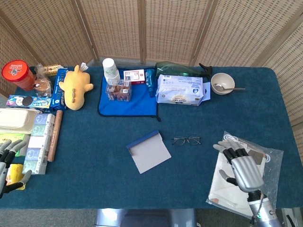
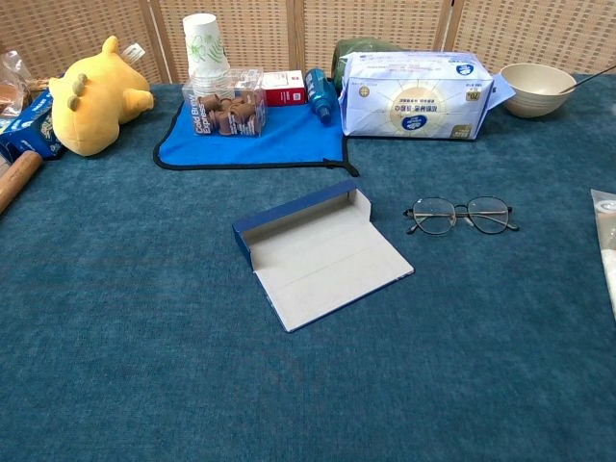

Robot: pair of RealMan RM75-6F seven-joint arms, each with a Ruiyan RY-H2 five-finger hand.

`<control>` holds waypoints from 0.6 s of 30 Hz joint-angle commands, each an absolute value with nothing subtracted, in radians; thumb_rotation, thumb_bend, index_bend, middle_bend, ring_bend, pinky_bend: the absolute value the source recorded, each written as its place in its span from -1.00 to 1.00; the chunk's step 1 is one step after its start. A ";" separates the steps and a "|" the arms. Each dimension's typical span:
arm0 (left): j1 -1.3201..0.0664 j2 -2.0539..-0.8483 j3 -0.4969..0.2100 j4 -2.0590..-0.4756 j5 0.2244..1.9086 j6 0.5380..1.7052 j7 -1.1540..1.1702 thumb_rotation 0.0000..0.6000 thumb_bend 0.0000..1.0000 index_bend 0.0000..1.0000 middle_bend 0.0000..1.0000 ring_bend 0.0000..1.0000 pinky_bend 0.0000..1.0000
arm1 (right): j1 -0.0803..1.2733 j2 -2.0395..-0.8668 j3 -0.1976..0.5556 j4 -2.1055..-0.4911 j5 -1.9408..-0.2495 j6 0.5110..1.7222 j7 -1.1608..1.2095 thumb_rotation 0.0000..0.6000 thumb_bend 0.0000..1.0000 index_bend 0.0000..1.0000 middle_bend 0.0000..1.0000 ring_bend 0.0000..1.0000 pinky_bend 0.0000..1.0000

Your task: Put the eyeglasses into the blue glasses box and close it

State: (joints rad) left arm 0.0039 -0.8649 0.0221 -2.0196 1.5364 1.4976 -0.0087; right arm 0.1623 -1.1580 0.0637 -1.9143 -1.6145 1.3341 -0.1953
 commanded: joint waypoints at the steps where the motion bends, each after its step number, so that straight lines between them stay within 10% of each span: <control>1: -0.012 -0.847 0.011 -2.026 1.524 1.481 -0.021 1.00 -0.40 -0.77 -0.74 -1.00 -0.99 | 0.316 -1.226 0.154 -1.944 -1.491 1.149 -0.280 1.00 -0.51 -0.56 -0.63 -0.81 -0.63; 18: -0.070 -0.836 -0.022 -1.994 1.472 1.415 -0.060 1.00 -0.40 -0.77 -0.75 -1.00 -0.99 | 0.572 -1.487 0.239 -1.719 -1.071 0.977 -0.539 1.00 -0.44 -0.44 -0.64 -0.87 -0.64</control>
State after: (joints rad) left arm -0.0695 -0.8360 -0.0215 -1.9947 1.4724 1.4159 -0.0593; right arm 0.5513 -1.4665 0.2343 -1.7414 -1.0957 0.9894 -0.5232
